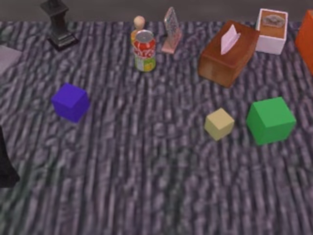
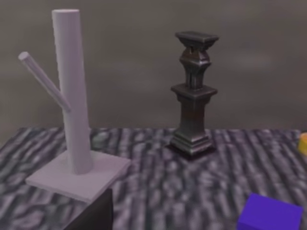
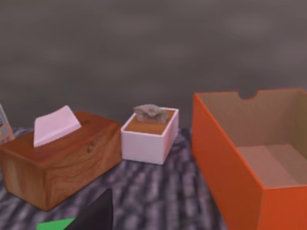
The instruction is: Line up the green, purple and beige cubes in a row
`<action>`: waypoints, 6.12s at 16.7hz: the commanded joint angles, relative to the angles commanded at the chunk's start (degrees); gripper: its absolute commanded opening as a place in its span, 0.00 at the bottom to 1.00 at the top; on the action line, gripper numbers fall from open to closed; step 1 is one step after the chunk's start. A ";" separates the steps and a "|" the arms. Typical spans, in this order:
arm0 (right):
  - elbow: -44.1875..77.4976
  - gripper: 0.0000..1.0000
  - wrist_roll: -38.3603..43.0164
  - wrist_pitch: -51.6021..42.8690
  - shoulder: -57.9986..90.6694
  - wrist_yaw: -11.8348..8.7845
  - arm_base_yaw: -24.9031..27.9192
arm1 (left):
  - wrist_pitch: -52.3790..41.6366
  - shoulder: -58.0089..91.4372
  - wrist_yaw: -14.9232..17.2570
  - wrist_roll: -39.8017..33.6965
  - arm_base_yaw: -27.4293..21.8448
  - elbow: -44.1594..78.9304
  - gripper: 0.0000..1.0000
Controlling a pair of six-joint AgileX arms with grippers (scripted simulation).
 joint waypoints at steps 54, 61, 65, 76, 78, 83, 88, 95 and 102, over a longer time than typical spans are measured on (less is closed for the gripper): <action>100.73 0.77 -7.06 -54.11 136.62 0.29 26.55 | 0.00 0.00 0.00 0.00 0.00 0.00 1.00; 100.73 0.25 -7.06 -54.11 136.62 0.29 26.55 | 0.00 0.00 0.00 0.00 0.00 0.00 1.00; 100.73 0.00 -7.06 -54.11 136.62 0.29 26.55 | 0.00 0.00 0.00 0.00 0.00 0.00 1.00; 103.22 0.00 -6.92 -57.01 134.28 0.04 26.57 | 0.00 0.00 0.00 0.00 0.00 0.00 1.00; 105.93 0.00 -6.86 -61.24 133.16 0.04 26.63 | 0.00 0.00 0.00 0.00 0.00 0.00 1.00; 110.57 0.00 -6.98 -68.01 130.85 0.01 26.92 | 0.00 0.00 0.00 0.00 0.00 0.00 1.00; 110.04 0.00 -6.04 -67.79 130.71 0.02 26.86 | 0.00 0.00 0.00 0.00 0.00 0.00 1.00; 99.73 0.00 13.46 -65.77 122.86 0.60 30.59 | 0.00 0.00 0.00 0.00 0.00 0.00 1.00; 88.05 0.00 34.57 -63.20 113.65 1.22 34.72 | 0.00 0.00 0.00 0.00 0.00 0.00 1.00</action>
